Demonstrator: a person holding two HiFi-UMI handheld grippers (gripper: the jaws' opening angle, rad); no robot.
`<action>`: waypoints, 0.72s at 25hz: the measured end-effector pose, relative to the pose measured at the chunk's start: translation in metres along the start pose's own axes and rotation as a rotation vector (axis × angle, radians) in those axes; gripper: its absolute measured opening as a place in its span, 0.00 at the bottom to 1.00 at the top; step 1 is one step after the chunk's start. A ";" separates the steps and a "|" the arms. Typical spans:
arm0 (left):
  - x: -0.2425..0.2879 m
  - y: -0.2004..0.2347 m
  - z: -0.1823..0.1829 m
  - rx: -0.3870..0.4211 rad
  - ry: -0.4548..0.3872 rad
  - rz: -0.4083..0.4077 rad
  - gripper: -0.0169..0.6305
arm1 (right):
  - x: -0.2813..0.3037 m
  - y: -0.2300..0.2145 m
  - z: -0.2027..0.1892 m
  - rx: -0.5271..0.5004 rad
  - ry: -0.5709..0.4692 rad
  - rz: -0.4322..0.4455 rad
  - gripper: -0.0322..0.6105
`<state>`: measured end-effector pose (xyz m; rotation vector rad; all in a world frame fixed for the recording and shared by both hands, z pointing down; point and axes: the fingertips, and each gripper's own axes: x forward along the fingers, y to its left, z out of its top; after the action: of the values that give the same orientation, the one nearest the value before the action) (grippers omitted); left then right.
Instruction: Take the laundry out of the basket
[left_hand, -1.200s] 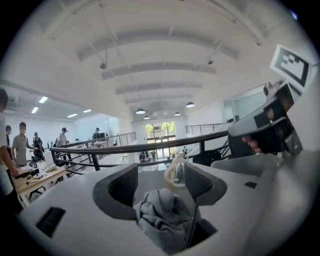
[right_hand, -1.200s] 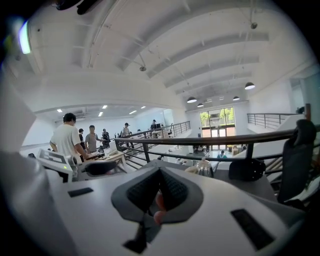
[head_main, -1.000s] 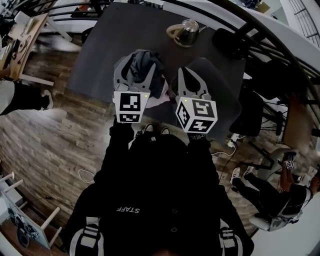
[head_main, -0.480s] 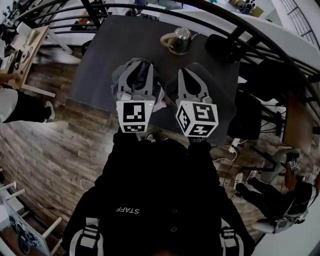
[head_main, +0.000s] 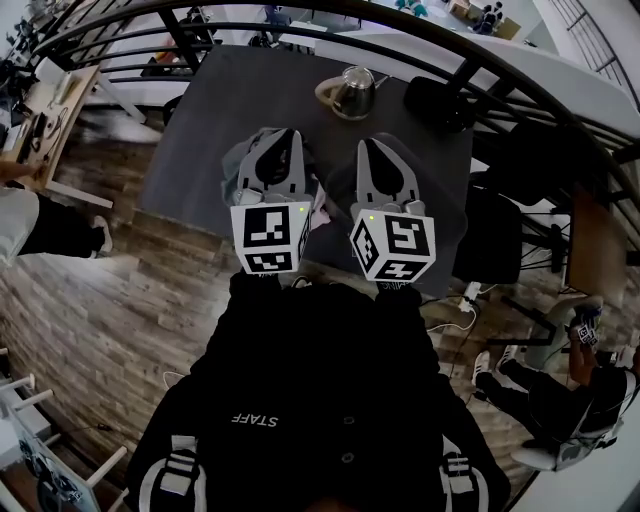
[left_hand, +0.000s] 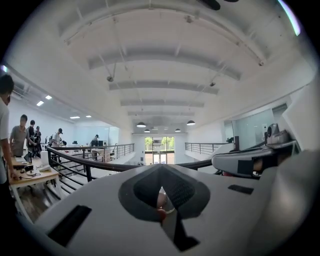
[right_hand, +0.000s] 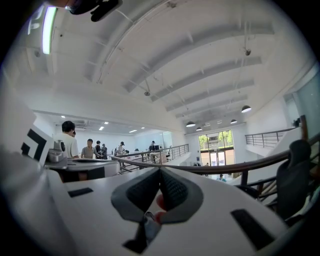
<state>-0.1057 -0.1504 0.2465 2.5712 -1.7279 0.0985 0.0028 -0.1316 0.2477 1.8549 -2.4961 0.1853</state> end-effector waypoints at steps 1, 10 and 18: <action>0.000 -0.002 0.003 0.008 -0.008 -0.006 0.03 | 0.000 0.001 0.001 -0.005 -0.004 0.003 0.07; 0.003 -0.005 0.006 0.031 -0.024 -0.004 0.03 | -0.002 -0.003 0.011 -0.027 -0.035 0.002 0.07; 0.007 -0.010 0.013 0.038 -0.042 -0.011 0.03 | -0.005 -0.002 0.022 -0.058 -0.069 0.008 0.07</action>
<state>-0.0929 -0.1543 0.2338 2.6278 -1.7425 0.0788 0.0075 -0.1300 0.2261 1.8605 -2.5244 0.0494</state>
